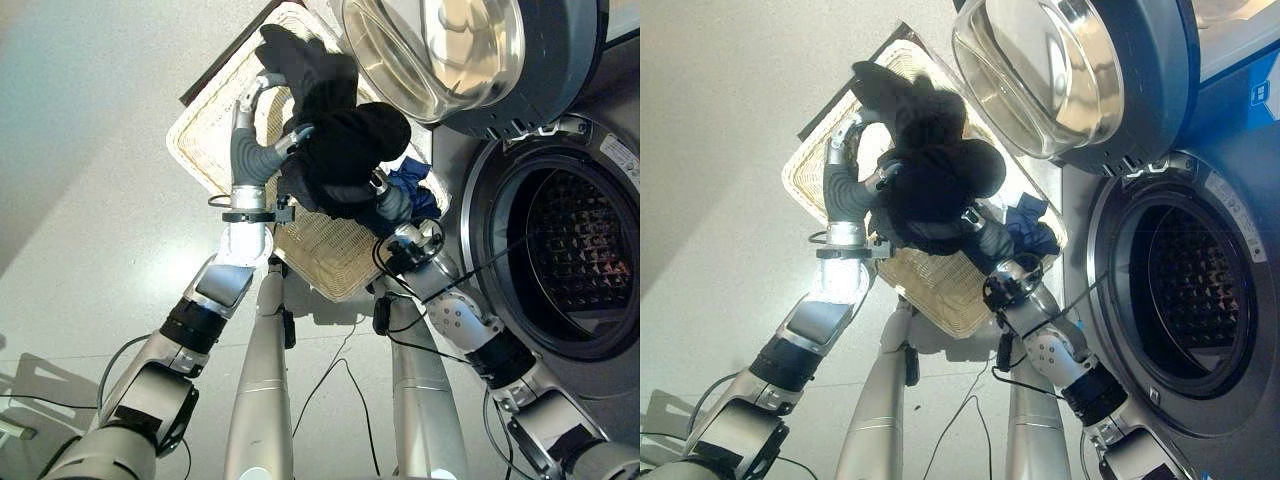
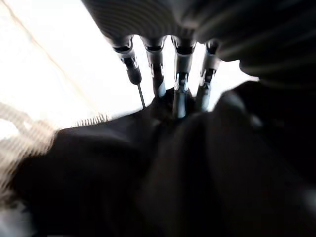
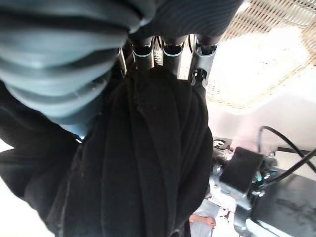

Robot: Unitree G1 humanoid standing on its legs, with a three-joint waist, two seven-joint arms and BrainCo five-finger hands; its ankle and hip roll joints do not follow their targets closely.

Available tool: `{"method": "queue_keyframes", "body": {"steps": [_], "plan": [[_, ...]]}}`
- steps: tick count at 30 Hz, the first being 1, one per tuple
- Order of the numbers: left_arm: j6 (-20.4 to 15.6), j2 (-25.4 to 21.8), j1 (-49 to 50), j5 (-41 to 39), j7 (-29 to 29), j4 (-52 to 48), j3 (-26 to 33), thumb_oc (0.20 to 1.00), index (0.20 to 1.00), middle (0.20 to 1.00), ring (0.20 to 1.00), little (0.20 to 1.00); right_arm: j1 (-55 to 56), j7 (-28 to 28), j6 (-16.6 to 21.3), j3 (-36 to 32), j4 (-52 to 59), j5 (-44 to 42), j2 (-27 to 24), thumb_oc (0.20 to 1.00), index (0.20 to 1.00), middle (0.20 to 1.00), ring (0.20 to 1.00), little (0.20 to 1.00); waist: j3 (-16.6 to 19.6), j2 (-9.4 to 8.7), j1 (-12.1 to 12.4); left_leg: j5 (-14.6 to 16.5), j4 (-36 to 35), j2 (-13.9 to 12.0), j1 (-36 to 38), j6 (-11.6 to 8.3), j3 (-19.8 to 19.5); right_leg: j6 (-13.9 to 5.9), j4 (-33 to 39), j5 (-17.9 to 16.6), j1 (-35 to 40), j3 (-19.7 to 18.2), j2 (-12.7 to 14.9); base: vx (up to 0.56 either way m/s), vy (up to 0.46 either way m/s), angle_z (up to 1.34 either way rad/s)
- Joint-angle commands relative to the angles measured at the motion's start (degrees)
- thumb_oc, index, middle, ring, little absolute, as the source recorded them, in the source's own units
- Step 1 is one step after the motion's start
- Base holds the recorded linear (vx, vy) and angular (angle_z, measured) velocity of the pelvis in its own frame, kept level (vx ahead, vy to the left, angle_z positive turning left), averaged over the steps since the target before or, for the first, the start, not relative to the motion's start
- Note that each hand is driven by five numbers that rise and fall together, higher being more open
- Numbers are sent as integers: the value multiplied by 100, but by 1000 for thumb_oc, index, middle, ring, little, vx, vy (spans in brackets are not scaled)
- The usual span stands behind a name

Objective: Put the clothes into the washing machine.

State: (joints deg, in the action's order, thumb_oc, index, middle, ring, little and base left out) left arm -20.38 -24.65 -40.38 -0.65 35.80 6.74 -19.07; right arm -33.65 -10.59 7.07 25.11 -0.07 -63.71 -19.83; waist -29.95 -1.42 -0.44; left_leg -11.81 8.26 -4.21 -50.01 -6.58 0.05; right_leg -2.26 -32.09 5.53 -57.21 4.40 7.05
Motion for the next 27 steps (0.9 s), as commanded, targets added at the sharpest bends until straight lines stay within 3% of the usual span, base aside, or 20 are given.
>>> {"method": "queue_keyframes", "body": {"steps": [1, 10, 16, 27], "plan": [[-65, 120, -127, 411, 636, 95, 235, 1000, 1000, 1000, 1000, 1000, -285, -206, 552, -217, 825, -152, 356, 200, 200, 200, 200, 200, 15, 37, -18, 504, 447, 493, -138, 37, -20, -571, 1763, -1278, 450, 404, -233, 0, 0, 0], [-35, 160, -128, 87, 785, 349, 482, 1000, 1000, 1000, 1000, 1000, -286, -56, 924, -538, 620, -88, 372, 200, 200, 200, 200, 200, 15, 51, -28, 492, 448, 460, -138, 15, 11, -578, 1720, -1266, 439, 396, -231, 0, 0, 0], [-154, 153, -171, -118, 841, 792, 585, 1000, 1000, 1000, 1000, 1000, -240, 24, 1287, -901, 275, -509, 369, 200, 200, 200, 200, 200, 15, 37, -72, 498, 443, 439, -132, -4, 30, -588, 1712, -1271, 433, 370, -244, 0, 0, 0], [-541, -83, -403, -239, 967, 1899, 545, 1000, 1000, 1000, 1000, 1000, -54, 136, 1312, -1535, -1475, -1296, -122, 200, 200, 200, 200, 200, 15, -14, -185, 525, 422, 374, -70, -51, 110, -606, 1741, -1309, 466, 310, -270, 0, 3, 0]]}}
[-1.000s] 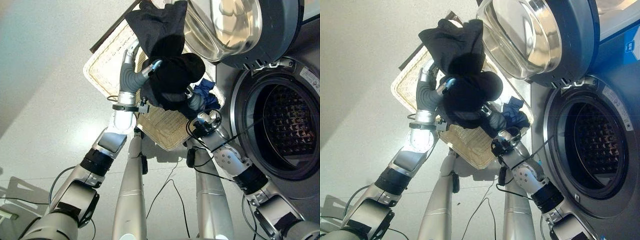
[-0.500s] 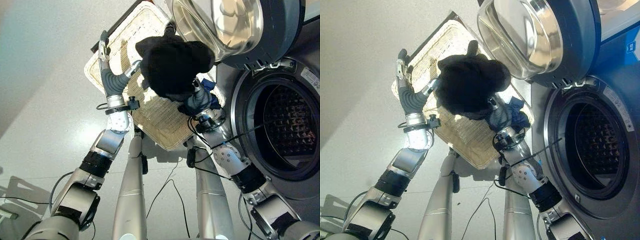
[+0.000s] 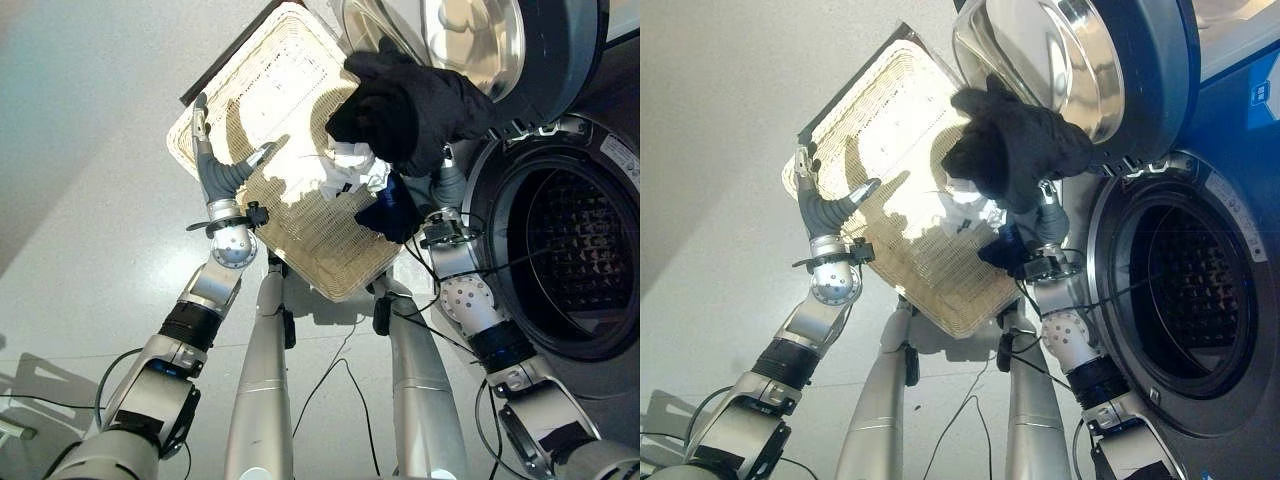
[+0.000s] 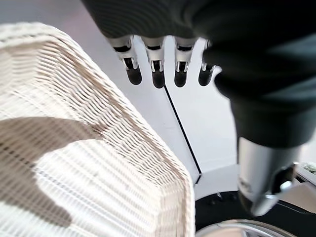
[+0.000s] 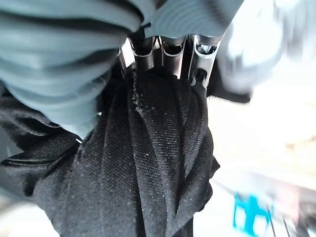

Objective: Put the clothes into the washing machine.

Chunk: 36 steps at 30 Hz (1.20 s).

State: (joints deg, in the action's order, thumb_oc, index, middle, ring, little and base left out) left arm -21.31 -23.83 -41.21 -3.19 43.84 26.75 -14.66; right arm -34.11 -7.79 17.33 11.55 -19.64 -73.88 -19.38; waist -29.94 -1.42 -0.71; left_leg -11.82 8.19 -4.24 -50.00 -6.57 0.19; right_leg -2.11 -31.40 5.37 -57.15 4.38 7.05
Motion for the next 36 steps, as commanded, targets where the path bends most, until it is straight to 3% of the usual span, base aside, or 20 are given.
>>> {"method": "queue_keyframes", "body": {"steps": [1, 6, 15, 22, 29, 30, 33, 36], "plan": [[-512, -205, -348, -8, 122, 11, 76, 1000, 1000, 1000, 1000, 1000, 22, -147, 275, -225, 213, -399, -230, 200, 200, 200, 200, 200, 15, -15, -168, 525, 418, 369, -65, -55, 106, -620, 1679, -1295, 461, 304, -274, 1, 29, -3], [-662, -391, -555, 312, 243, 745, -240, 1000, 1000, 1000, 1000, 1000, 145, -246, 201, -384, -1400, -1300, -515, 200, 200, 200, 200, 200, 15, -37, -227, 535, 409, 329, -64, -59, 156, -596, 1694, -1328, 445, 267, -298, 6, 27, -4], [-429, -571, -1073, 225, 341, 1652, -645, 1000, 1000, 1000, 1000, 1000, -147, -330, 40, -694, -3189, -2005, -684, 200, 200, 200, 200, 200, 15, 5, -244, 545, 446, 306, -107, -44, 183, -563, 1684, -1321, 407, 234, -309, 7, 14, -6], [-452, -650, -1299, 7, 255, 2109, -746, 1000, 1000, 1000, 1000, 1000, -414, 149, 364, -1117, -3827, -2584, -869, 200, 200, 200, 200, 200, 15, 11, -256, 514, 482, 302, -196, -46, 179, -550, 1677, -1361, 329, 225, -304, 4, 2, -2], [-525, -875, -1021, 249, 230, 2119, -1042, 1000, 1000, 1000, 1000, 1000, -599, 2746, 2157, -1860, -3998, -1784, -1996, 200, 200, 200, 200, 200, 15, -137, -267, 714, 595, 265, -153, -39, 63, -605, 1685, -1349, 444, 244, -327, 13, -42, 0], [-511, -888, -997, 292, 233, 2087, -1051, 1000, 1000, 1000, 1000, 1000, -576, 2941, 2234, -1885, -3939, -1704, -2043, 200, 200, 200, 200, 200, 15, -151, -270, 721, 594, 260, -153, -34, 60, -611, 1689, -1351, 450, 246, -333, -3, -81, -3], [-431, -1002, -950, 613, 191, 1957, -1195, 1000, 1000, 1000, 1000, 1000, -586, 4465, 2452, -2029, -3674, -636, -2461, 200, 200, 200, 200, 200, 15, -242, -307, 744, 574, 251, -160, -20, 30, -639, 1748, -1403, 464, 267, -336, -6, -41, 0], [-393, -1147, -1108, 854, 35, 1981, -1350, 1000, 1000, 1000, 1000, 1000, -747, 4946, 2208, -1966, -3747, -168, -2786, 200, 200, 200, 200, 200, 15, -262, -322, 700, 543, 271, -190, -11, -6, -641, 1807, -1477, 429, 267, -327, -11, -3, -6]]}}
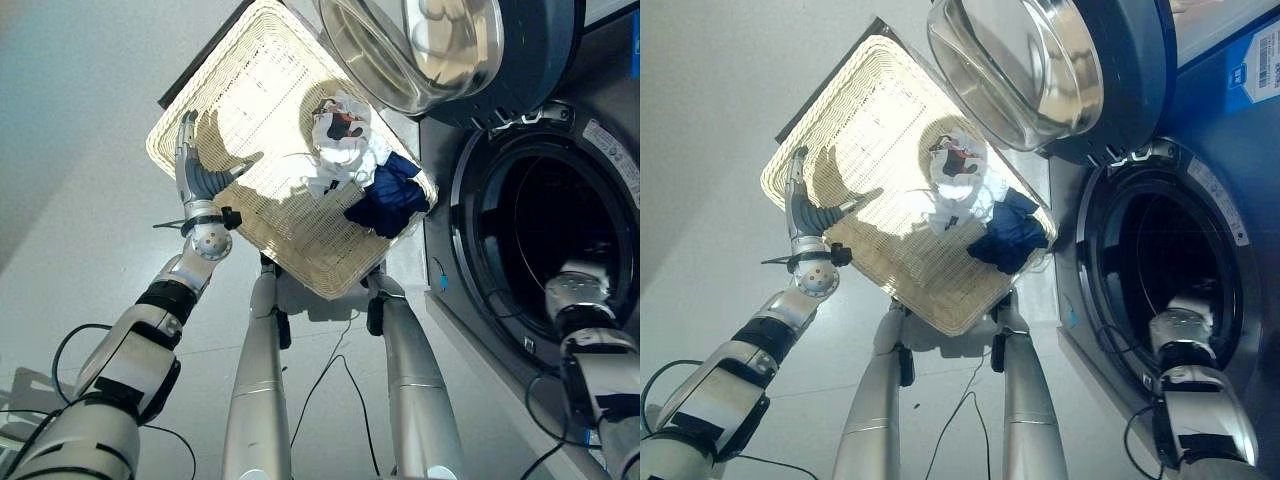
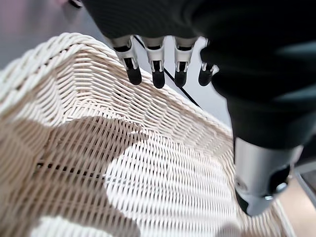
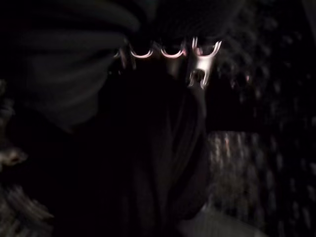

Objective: Put the clothes into the washing machine.

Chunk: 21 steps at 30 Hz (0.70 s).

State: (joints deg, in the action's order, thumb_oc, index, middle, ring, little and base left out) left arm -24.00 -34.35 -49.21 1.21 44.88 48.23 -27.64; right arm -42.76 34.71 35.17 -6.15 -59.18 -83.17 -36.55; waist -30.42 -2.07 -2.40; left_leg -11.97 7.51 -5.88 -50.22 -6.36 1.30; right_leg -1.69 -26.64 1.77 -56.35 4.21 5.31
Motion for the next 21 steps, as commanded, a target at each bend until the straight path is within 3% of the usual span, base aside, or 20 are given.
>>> {"method": "queue_keyframes", "body": {"steps": [1, 2, 3, 4, 10, 12, 14, 15, 18, 21], "plan": [[-104, -138, -397, 550, -131, -116, -141, 1000, 1000, 1000, 1000, 1000, 16, 773, 337, -137, 109, 818, -1194, 200, 200, 200, 200, 200, 62, -196, -155, 710, 594, 437, -166, -31, -125, -685, 1351, -1128, 347, 285, -146, -17, 15, -3], [-109, -194, -484, 657, -177, -81, -247, 1000, 1000, 1000, 1000, 1000, -72, 813, 213, -64, -37, 828, -1322, 244, 244, 244, 244, 244, 62, -192, -153, 706, 584, 440, -162, -30, -129, -686, 1364, -1132, 350, 285, -145, 2, 19, -6], [-116, -243, -563, 762, -222, -37, -383, 1000, 1000, 1000, 1000, 1000, -132, 775, 141, 17, -194, 726, -1408, 677, 677, 677, 677, 677, 62, -187, -153, 700, 568, 444, -148, -24, -133, -682, 1373, -1138, 358, 287, -147, 4, 18, -5], [-126, -269, -637, 830, -256, -5, -507, 1000, 1000, 1000, 1000, 1000, -183, 724, 31, 63, -341, 699, -1479, 1000, 1000, 1000, 1000, 1000, 62, -185, -152, 694, 557, 447, -134, -20, -132, -680, 1379, -1142, 371, 290, -146, 20, 11, -3], [-158, -346, -1123, 1193, -483, 228, -1142, 1000, 1000, 1000, 1000, 1000, -456, 500, -588, 478, -900, 824, -1569, 1000, 1000, 1000, 1000, 1000, 62, -123, -148, 697, 554, 486, -141, 10, -139, -685, 1399, -1163, 360, 297, -118, 8, 3, 2], [-88, -327, -1365, 1410, -535, 288, -1439, 1000, 1000, 1000, 1000, 1000, -582, 537, -1092, 749, -1078, 1434, -1536, 1000, 1000, 1000, 1000, 1000, 62, -93, -150, 743, 563, 476, -102, 5, -118, -702, 1382, -1122, 393, 296, -114, 12, 5, 2], [-53, -327, -1442, 1499, -516, 297, -1555, 1000, 1000, 1000, 1000, 1000, -625, 452, -1319, 891, -1125, 1838, -1529, 1000, 1000, 1000, 1000, 1000, 62, -83, -153, 736, 567, 479, -110, 8, -116, -703, 1380, -1136, 383, 294, -111, 0, 0, 0], [53, -291, -1609, 1700, -481, 272, -1736, 1000, 1000, 1000, 1000, 1000, -758, 404, -1793, 1186, -1156, 2006, -1439, 1000, 1000, 1000, 1000, 1000, 62, -78, -163, 748, 598, 491, -142, 12, -110, -706, 1363, -1138, 336, 282, -113, 0, 0, 0], [88, -292, -1713, 1717, -479, 280, -1807, 1000, 1000, 1000, 1000, 1000, -780, 251, -1943, 1230, -1199, 2157, -1403, 1000, 1000, 1000, 1000, 1000, 62, -83, -186, 688, 594, 486, -203, 14, -94, -703, 1358, -1185, 273, 280, -106, 0, 0, 0], [263, -191, -2211, 2073, -611, 364, -2253, 1000, 1000, 1000, 1000, 1000, -823, -211, -2698, 1653, -1345, 2603, -1089, 1000, 1000, 1000, 1000, 1000, 62, -109, -240, 768, 658, 475, -202, 23, -53, -715, 1332, -1155, 250, 253, -127, 0, 0, 0]]}}
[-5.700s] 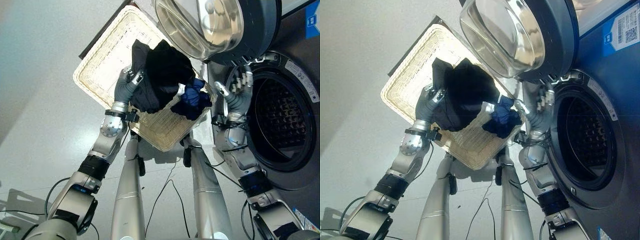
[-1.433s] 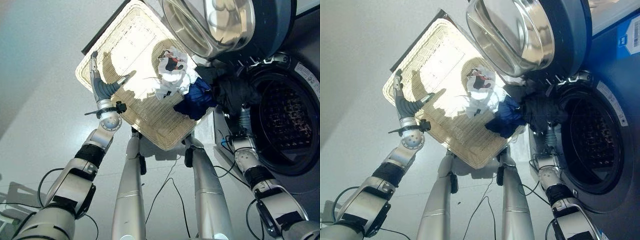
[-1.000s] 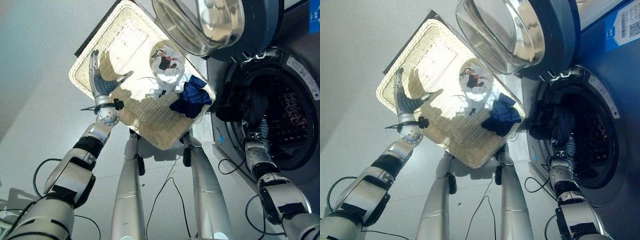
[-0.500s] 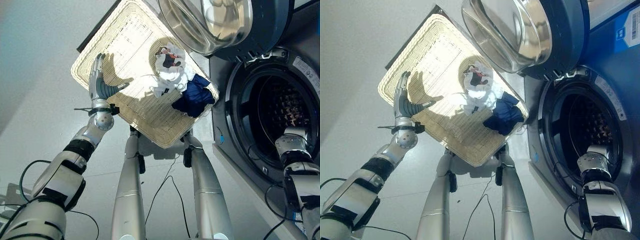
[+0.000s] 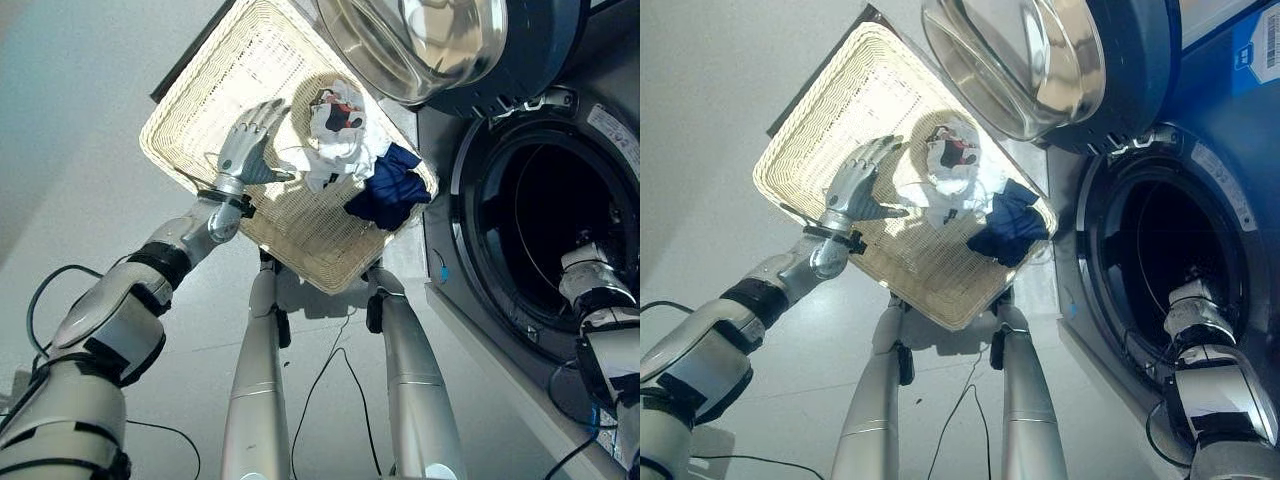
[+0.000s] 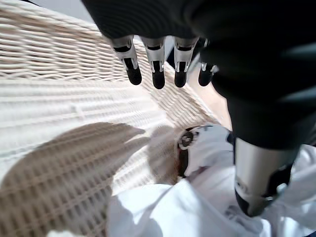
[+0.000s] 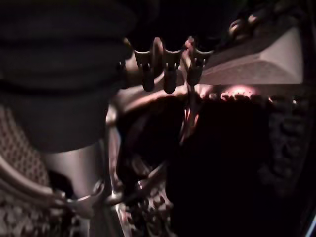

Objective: Put the clothes into the washing machine.

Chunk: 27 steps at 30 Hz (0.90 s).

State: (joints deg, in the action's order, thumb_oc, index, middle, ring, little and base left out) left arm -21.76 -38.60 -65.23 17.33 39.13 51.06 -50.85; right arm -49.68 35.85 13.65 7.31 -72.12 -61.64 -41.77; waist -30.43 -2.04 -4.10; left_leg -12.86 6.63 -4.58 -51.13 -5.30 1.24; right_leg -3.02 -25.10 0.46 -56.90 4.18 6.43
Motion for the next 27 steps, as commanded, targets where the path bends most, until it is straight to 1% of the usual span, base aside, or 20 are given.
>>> {"method": "queue_keyframes", "body": {"steps": [1, 3, 4, 5, 6, 8, 10, 15, 16, 20, 21, 22, 24, 27], "plan": [[81, 281, -666, 569, -64, 105, -9, 1000, 1000, 1000, 1000, 1000, -112, -417, -637, 336, -89, 517, -479, 1000, 1000, 1000, 1000, 1000, 64, -114, -80, 854, 754, 342, -120, -78, -39, -583, 1164, -1033, 290, 253, -242, 0, 0, 0], [160, 354, -798, 699, -159, 158, -143, 1000, 1000, 1000, 1000, 1000, -111, -539, -766, 426, -123, 507, -361, 1000, 1000, 1000, 1000, 1000, 64, -126, -102, 859, 751, 333, -134, -71, -22, -590, 1162, -1034, 270, 248, -245, 0, 0, 0], [276, 407, -894, 822, -240, 199, -254, 1000, 1000, 1000, 1000, 1000, -82, -592, -853, 448, -127, 509, -251, 1000, 1000, 1000, 1000, 1000, 64, -130, -129, 862, 755, 329, -148, -71, -3, -593, 1159, -1038, 250, 236, -252, 0, 0, 0], [292, 414, -905, 836, -253, 205, -269, 1000, 1000, 1000, 1000, 1000, -76, -605, -871, 443, -125, 516, -239, 1000, 1000, 1000, 1000, 1000, 64, -134, -129, 862, 755, 329, -150, -71, 0, -594, 1158, -1038, 247, 234, -252, 0, 0, 0], [422, 481, -1033, 902, -357, 279, -405, 1000, 1000, 1000, 1000, 1000, -24, -706, -896, 504, -121, 530, -85, 1000, 1000, 1000, 1000, 1000, 64, -139, -166, 864, 757, 332, -169, -66, 14, -600, 1155, -1053, 212, 218, -259, 0, 0, 0], [557, 582, -1184, 972, -411, 420, -555, 1000, 1000, 1000, 1000, 1000, 32, -804, -933, 588, -56, 505, 144, 1000, 1000, 1000, 1000, 1000, 64, -155, -222, 870, 754, 321, -196, -65, 51, -610, 1165, -1061, 166, 186, -267, 0, 0, 0], [574, 686, -1305, 1008, -364, 601, -620, 1000, 1000, 1000, 1000, 1000, 47, -885, -870, 639, -46, 546, 319, 1000, 1000, 1000, 1000, 1000, 64, -155, -263, 873, 750, 320, -227, -61, 74, -612, 1165, -1069, 112, 153, -277, -1, 33, -1], [618, 813, -1458, 1028, -343, 849, -619, 1000, 1000, 1000, 1000, 1000, 110, -1080, -801, 714, -1, 584, 576, 1000, 1000, 1000, 1000, 1000, 64, -157, -336, 878, 757, 315, -253, -75, 130, -609, 1174, -1072, 56, 95, -293, 0, 32, -4], [639, 856, -1487, 1115, -372, 919, -611, 1000, 1000, 1000, 1000, 1000, 166, -1161, -742, 735, 30, 600, 696, 1000, 1000, 1000, 1000, 1000, 64, -157, -360, 873, 751, 316, -254, -83, 148, -605, 1181, -1073, 47, 68, -304, 4, 33, 0], [721, 924, -1526, 1312, -470, 1081, -642, 1000, 1000, 1000, 1000, 1000, 239, -1300, -613, 759, 125, 552, 852, 1000, 1000, 1000, 1000, 1000, 64, -168, -404, 866, 751, 307, -270, -98, 186, -605, 1193, -1072, 29, 34, -318, 1, 8, 0], [860, 964, -1554, 1358, -594, 1199, -706, 1000, 1000, 1000, 1000, 1000, 262, -1386, -537, 759, 150, 566, 932, 1000, 1000, 1000, 1000, 1000, 64, -176, -429, 870, 771, 307, -283, -106, 193, -604, 1183, -1076, 7, 13, -324, 0, 0, 0], [924, 975, -1558, 1342, -646, 1259, -727, 1000, 1000, 1000, 1000, 1000, 266, -1420, -488, 769, 169, 538, 977, 1000, 1000, 1000, 1000, 1000, 64, -179, -439, 872, 774, 308, -279, -108, 195, -603, 1185, -1081, 5, 6, -328, 0, 0, 0], [984, 981, -1554, 1273, -642, 1337, -722, 1000, 1000, 1000, 1000, 1000, 258, -1461, -388, 798, 204, 529, 1038, 1000, 1000, 1000, 1000, 1000, 64, -192, -447, 874, 766, 307, -278, -106, 203, -600, 1203, -1083, 12, 3, -334, 0, 0, 0], [975, 989, -1544, 1220, -544, 1534, -693, 1000, 1000, 1000, 1000, 1000, 261, -1533, -245, 819, 245, 483, 1099, 1000, 1000, 1000, 1000, 1000, 64, -210, -468, 865, 765, 288, -286, -121, 225, -595, 1218, -1081, 4, -3, -335, 0, 0, 0]]}}
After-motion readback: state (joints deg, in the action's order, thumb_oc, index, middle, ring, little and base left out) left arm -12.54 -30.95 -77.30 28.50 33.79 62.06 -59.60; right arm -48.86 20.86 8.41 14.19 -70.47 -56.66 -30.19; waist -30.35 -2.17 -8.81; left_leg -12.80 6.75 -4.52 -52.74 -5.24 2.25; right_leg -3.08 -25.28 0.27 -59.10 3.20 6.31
